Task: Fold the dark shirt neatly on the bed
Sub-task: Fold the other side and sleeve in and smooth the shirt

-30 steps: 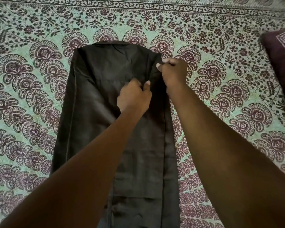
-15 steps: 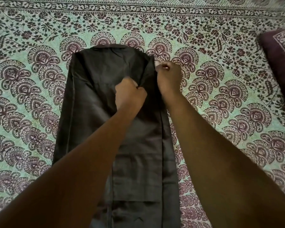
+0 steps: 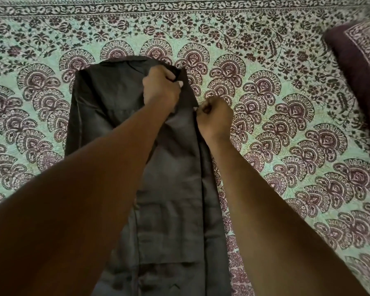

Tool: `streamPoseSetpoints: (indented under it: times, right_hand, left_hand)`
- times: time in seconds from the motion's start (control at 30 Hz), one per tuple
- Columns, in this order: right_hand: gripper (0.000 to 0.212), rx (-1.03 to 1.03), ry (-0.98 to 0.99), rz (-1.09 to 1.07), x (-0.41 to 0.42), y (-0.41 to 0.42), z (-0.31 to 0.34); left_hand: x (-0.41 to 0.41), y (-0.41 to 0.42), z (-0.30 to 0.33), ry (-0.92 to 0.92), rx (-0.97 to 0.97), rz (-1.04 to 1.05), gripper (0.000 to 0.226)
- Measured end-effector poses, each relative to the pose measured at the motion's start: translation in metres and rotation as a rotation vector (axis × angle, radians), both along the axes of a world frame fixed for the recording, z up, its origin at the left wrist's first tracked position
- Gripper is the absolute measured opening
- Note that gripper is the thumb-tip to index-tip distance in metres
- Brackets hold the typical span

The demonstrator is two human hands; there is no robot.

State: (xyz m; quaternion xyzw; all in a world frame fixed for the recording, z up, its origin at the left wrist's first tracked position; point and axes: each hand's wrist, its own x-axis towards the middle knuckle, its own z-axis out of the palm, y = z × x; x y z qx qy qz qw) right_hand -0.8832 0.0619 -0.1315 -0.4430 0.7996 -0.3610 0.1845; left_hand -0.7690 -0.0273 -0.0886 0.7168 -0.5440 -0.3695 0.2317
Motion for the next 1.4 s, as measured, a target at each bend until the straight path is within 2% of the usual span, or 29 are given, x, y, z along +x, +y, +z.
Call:
streamPoseSetpoints:
  times: [0.1, 0.23, 0.33, 0.43, 0.53, 0.6, 0.67, 0.73, 0.8, 0.87, 0.93, 1.0, 1.17, 1.33, 1.4]
  right_hand:
    - [0.013, -0.025, -0.005, -0.004, 0.001, 0.000, -0.003]
    - [0.002, -0.072, -0.001, -0.008, 0.003, 0.009, -0.005]
    - [0.013, -0.124, 0.038, 0.008, 0.009, 0.017, -0.005]
    - [0.017, -0.165, 0.062, 0.022, 0.011, 0.021, -0.005]
    - [0.039, -0.190, 0.090, 0.054, 0.013, 0.022, -0.005]
    - [0.045, -0.225, 0.105, 0.118, 0.013, 0.024, -0.007]
    - [0.037, -0.208, 0.104, 0.166, 0.011, 0.023, -0.009]
    - [0.026, -0.154, 0.082, 0.170, 0.009, 0.022, -0.010]
    - [0.030, -0.171, 0.083, 0.132, 0.010, 0.020, -0.009]
    - [0.037, -0.186, 0.068, 0.114, 0.010, 0.020, -0.006]
    - [0.045, -0.130, 0.042, 0.120, 0.009, 0.021, -0.003]
    - [0.048, -0.052, 0.054, 0.148, 0.007, 0.020, -0.003]
    - [0.038, -0.015, 0.050, 0.127, 0.008, 0.012, -0.002]
    - [0.034, 0.050, -0.005, 0.141, 0.003, 0.004, 0.007]
    - [0.036, 0.090, 0.008, 0.161, 0.005, 0.006, 0.014]
  left_hand:
    - [-0.001, 0.004, -0.005, 0.011, -0.061, 0.019, 0.022]
    - [-0.003, 0.007, -0.001, -0.052, -0.081, -0.099, 0.018]
    - [-0.005, 0.013, 0.003, -0.007, -0.078, -0.188, 0.030]
    - [-0.004, 0.013, 0.000, -0.009, -0.134, -0.231, 0.025]
    - [0.002, 0.009, -0.011, -0.080, -0.194, -0.313, 0.022]
    - [0.007, 0.008, -0.017, -0.171, -0.210, -0.482, 0.033]
    - [0.013, 0.012, -0.017, -0.219, -0.223, -0.606, 0.054]
    - [0.019, 0.025, -0.009, -0.135, -0.254, -0.544, 0.056]
    - [0.030, 0.046, 0.001, -0.101, -0.249, -0.383, 0.045]
    - [0.046, 0.072, 0.006, -0.118, -0.110, -0.283, 0.038]
    - [0.059, 0.095, 0.006, -0.152, 0.063, -0.271, 0.036]
    - [0.068, 0.112, 0.003, -0.148, 0.128, -0.275, 0.031]
    - [0.074, 0.134, 0.005, -0.206, 0.055, -0.217, 0.015]
    - [0.070, 0.142, 0.017, -0.345, 0.053, -0.284, 0.026]
    - [0.072, 0.151, 0.017, -0.416, -0.047, -0.339, 0.035]
